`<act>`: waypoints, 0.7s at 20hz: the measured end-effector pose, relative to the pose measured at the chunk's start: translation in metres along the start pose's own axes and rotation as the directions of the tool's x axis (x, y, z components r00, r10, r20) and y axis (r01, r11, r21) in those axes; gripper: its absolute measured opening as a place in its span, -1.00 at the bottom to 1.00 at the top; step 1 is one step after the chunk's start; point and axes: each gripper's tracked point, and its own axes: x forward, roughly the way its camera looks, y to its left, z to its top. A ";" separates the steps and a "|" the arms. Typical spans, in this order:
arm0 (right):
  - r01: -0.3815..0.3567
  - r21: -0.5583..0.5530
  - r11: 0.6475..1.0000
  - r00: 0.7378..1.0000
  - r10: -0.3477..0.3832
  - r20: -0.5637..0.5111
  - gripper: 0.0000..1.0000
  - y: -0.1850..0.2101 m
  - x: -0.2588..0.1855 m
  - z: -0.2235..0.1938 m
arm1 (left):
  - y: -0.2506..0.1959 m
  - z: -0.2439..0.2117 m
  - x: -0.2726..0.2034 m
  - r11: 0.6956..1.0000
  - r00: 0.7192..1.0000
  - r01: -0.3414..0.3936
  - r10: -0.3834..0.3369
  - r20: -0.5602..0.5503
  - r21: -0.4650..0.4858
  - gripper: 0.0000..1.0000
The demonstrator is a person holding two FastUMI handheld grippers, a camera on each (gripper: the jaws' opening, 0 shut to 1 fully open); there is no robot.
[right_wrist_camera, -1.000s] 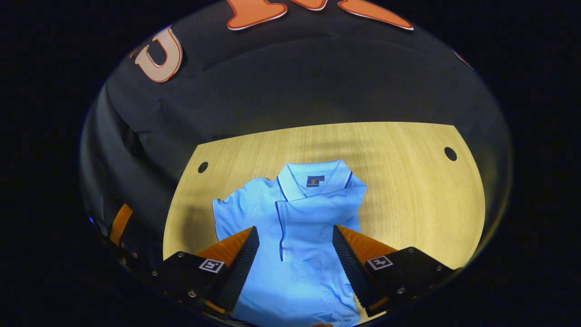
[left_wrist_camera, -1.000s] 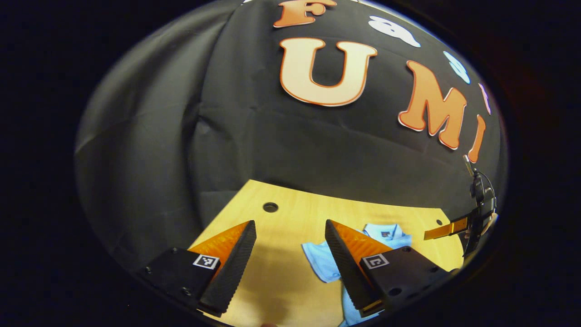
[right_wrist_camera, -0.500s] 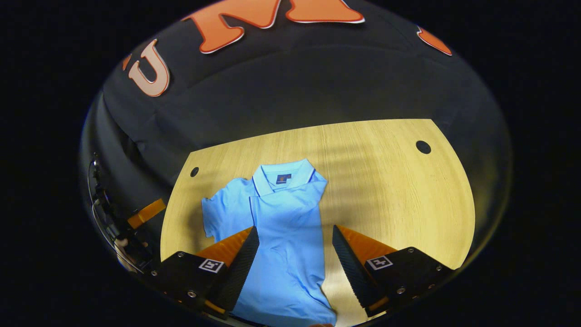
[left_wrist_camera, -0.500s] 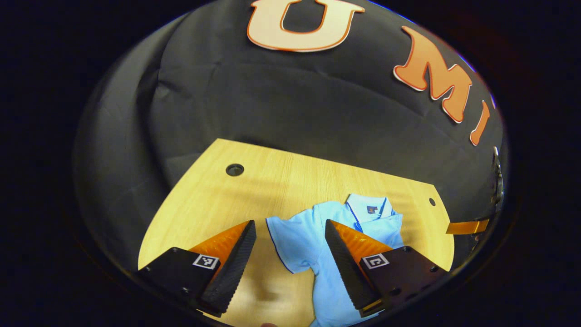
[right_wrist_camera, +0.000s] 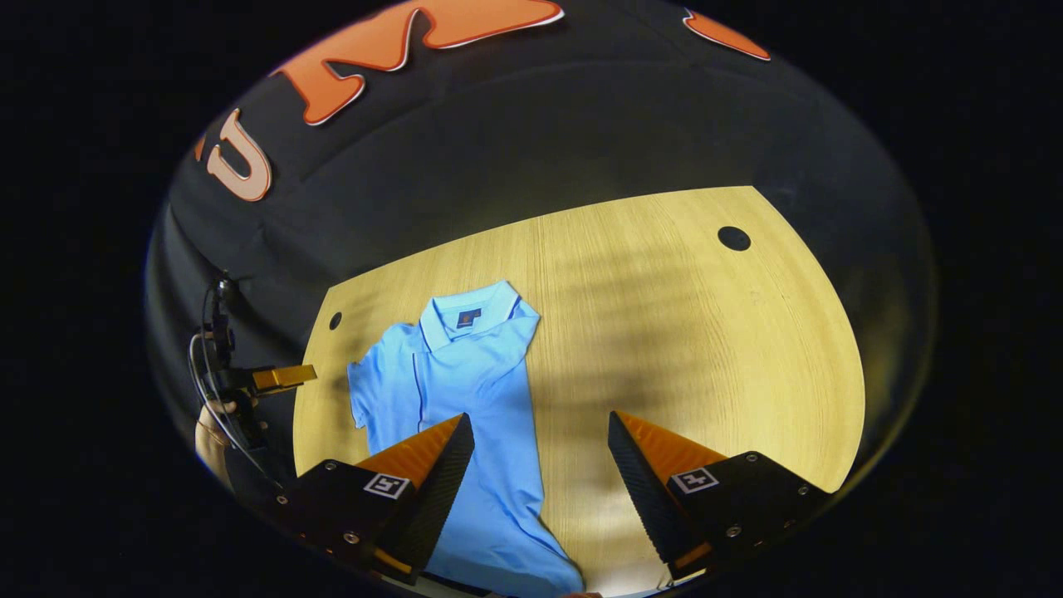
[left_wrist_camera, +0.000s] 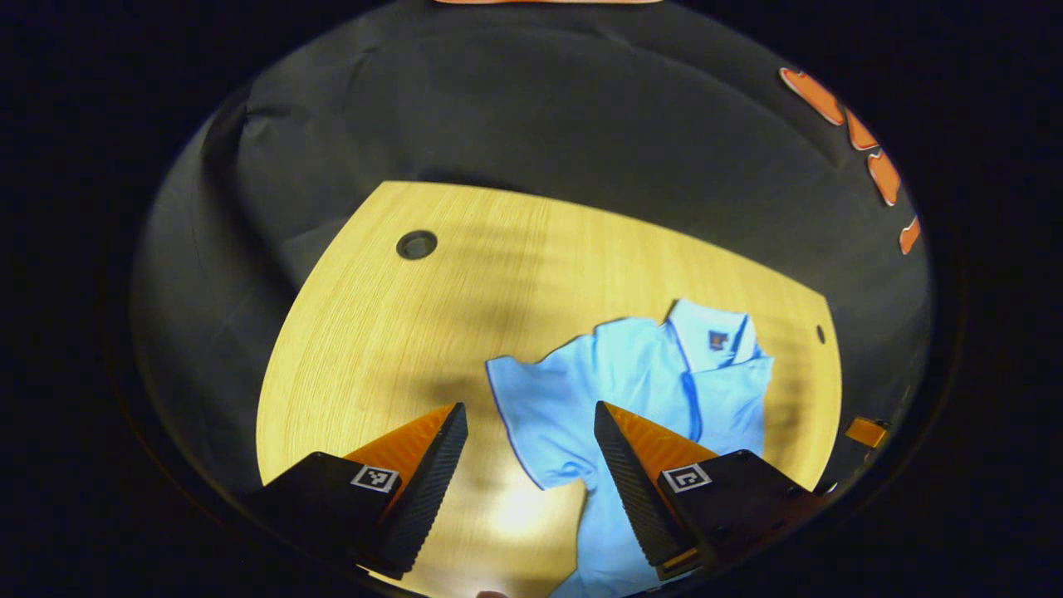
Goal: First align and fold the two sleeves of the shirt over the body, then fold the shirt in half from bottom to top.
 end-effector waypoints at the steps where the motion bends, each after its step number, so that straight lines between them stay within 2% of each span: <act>1: -0.003 0.006 1.000 1.000 0.003 0.001 0.97 -0.003 0.000 0.000 | -0.001 -0.003 0.006 1.000 1.000 0.002 -0.002 -0.027 -0.016 0.99; 4: 0.003 0.020 1.000 1.000 -0.002 -0.012 0.97 -0.018 0.003 -0.005 | -0.005 -0.016 0.030 0.999 0.994 0.017 -0.022 -0.103 -0.045 0.99; 10: 0.024 0.080 0.996 0.998 -0.019 -0.062 0.97 -0.040 0.014 -0.028 | 0.006 -0.025 0.053 0.999 0.984 -0.037 0.036 -0.174 0.000 1.00; 14: 0.029 0.098 0.995 0.998 -0.023 -0.055 0.97 -0.044 0.014 -0.028 | 0.008 -0.032 0.062 0.998 0.977 -0.056 0.054 -0.208 -0.003 1.00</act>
